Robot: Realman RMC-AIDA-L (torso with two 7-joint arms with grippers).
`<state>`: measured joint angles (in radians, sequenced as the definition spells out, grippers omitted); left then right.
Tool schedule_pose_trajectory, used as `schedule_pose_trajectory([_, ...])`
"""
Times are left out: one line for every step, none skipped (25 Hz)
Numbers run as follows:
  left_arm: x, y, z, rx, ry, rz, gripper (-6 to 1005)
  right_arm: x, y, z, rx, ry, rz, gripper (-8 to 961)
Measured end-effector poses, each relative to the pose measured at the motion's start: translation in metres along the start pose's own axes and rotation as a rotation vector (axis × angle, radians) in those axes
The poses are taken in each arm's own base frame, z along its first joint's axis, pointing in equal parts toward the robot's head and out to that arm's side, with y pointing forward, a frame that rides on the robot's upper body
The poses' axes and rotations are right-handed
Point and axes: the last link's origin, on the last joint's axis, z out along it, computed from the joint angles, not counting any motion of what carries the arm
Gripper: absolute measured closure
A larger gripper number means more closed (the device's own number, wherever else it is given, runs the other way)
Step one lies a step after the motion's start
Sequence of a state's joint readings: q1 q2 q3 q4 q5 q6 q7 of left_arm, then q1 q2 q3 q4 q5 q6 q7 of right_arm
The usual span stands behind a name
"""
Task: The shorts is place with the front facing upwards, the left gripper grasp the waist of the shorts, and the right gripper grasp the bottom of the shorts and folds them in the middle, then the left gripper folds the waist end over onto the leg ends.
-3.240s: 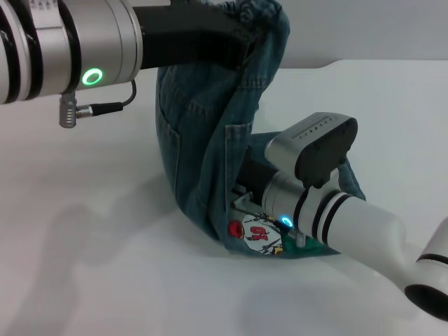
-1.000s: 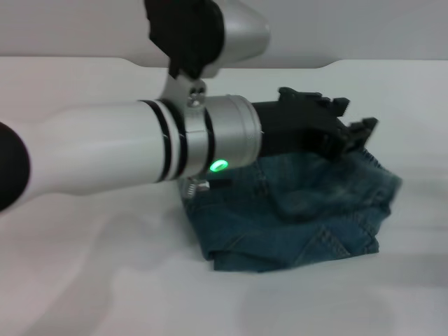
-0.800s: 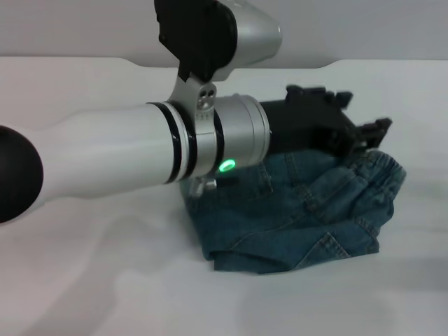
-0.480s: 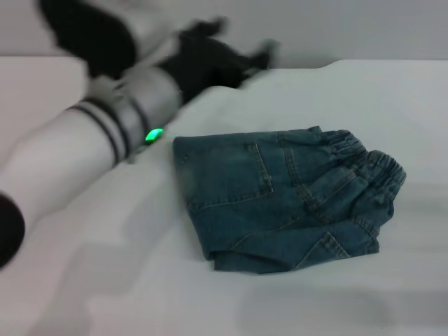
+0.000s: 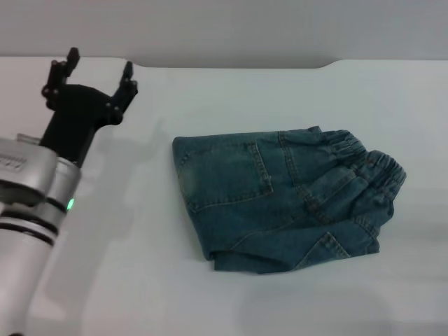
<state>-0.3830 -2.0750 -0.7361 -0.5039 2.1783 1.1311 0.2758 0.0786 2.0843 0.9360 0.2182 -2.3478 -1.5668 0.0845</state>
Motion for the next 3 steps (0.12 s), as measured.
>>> schedule_pose_trajectory([0.0000,0.0000,0.0000,0.000,0.000,0.000,153,0.0001,0.0007,-0.0002,-0.002,0.001,0.000,748])
schedule_pose_trajectory([0.0000,0.0000,0.0000,0.000,0.000,0.000,153,0.0002,0.0017,-0.0003,-0.007,0.001,0.002,748])
schedule_pose_trajectory([-0.0024,-0.0060,-0.0021,0.004,0.005,-0.014,153,0.0002,0.0029,-0.0002,-0.012,0.001,0.005,748])
